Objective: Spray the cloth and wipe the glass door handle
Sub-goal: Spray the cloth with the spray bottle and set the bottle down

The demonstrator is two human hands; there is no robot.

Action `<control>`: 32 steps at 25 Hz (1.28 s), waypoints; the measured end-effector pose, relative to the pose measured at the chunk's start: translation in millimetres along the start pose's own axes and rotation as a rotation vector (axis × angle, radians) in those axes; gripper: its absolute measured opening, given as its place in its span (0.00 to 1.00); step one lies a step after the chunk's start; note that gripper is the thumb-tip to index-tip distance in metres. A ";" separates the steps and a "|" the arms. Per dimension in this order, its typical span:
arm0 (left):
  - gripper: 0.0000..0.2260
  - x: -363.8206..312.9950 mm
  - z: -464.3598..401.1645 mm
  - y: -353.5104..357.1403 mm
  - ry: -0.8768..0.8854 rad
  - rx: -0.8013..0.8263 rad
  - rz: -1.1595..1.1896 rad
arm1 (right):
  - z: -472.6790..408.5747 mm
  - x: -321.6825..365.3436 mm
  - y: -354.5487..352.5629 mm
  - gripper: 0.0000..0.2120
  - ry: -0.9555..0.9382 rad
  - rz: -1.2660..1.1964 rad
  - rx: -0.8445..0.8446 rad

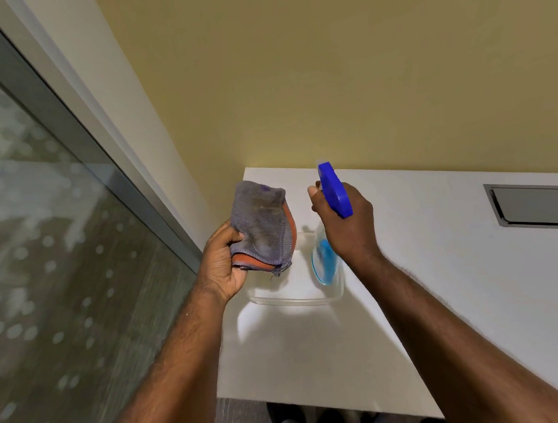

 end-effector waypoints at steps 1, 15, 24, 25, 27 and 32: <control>0.13 0.0 0.0 -5.2 -0.004 -0.005 0.003 | -2.2 -8.9 2.9 0.13 0.011 -0.001 0.004; 0.14 11.0 14.2 -27.0 -0.052 -0.044 -0.043 | -13.9 -55.6 22.3 0.06 0.016 0.013 0.034; 0.15 11.0 17.0 -18.5 -0.042 -0.044 -0.080 | -22.8 -71.8 12.1 0.12 0.052 0.065 0.034; 0.15 10.6 17.0 -18.8 -0.043 -0.047 -0.087 | -22.6 -74.8 12.2 0.16 0.060 0.091 0.047; 0.15 9.2 18.4 -16.9 -0.046 -0.053 -0.100 | -20.1 -82.3 7.9 0.28 0.091 0.158 0.053; 0.14 -1.3 28.6 -2.5 -0.009 -0.059 -0.052 | 16.9 -63.7 -44.6 0.34 -0.066 0.193 -0.202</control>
Point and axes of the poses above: each hand's wrist, its own z-axis away from the middle knuckle, its own y-axis out of the palm, x = y × z, the point moved 10 cm from there along -z, towards the middle knuckle, and after that the axes turned 14 degrees about y, right-handed, at the moved point
